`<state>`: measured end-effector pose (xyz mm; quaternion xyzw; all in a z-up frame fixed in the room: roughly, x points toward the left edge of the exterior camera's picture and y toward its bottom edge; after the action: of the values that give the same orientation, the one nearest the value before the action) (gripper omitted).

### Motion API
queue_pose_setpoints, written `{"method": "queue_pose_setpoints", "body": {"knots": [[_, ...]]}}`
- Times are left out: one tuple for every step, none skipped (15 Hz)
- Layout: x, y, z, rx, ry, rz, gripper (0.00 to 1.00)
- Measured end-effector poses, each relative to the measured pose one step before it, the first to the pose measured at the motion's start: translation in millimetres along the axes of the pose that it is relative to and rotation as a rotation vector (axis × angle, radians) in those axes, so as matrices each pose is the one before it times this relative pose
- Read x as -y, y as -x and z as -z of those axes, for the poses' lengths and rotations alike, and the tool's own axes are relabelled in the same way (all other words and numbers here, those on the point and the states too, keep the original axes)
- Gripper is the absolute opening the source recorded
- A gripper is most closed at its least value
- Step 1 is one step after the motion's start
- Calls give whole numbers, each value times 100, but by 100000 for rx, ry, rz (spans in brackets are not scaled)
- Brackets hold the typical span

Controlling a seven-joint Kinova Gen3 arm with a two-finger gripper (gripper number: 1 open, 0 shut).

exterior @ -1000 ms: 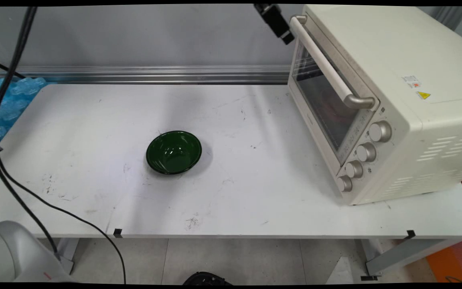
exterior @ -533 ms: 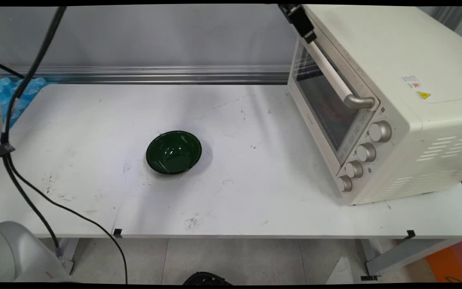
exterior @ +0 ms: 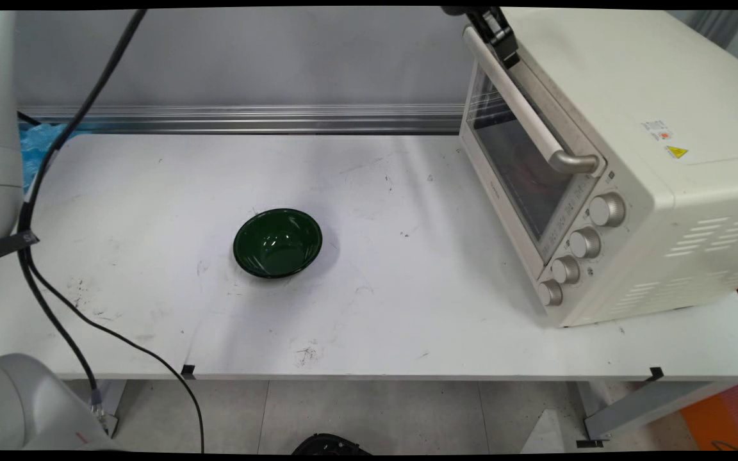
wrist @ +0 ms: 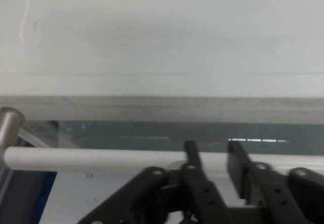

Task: Open the oven

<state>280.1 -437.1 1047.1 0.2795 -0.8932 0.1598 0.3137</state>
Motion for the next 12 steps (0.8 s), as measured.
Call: {"method": "queue_pose_setpoints", "body": {"knots": [[5,-77,-229,168,-69,159,0],[-7,-118,-365,251,-73,317,0],[-6,-79,-232,139,-40,221,0],[-10,-128,-354,138,-71,322,0],[-2,-148,-417,102,-86,408,0],[-7,-121,-352,128,-37,344,0],[-4,-54,-232,128,-4,220,0],[-10,-67,-334,235,12,348,0],[5,-26,-214,149,-3,219,0],[16,-18,-296,238,-17,359,0],[14,5,-208,204,-15,223,0],[20,-3,-299,233,-26,261,0]]}}
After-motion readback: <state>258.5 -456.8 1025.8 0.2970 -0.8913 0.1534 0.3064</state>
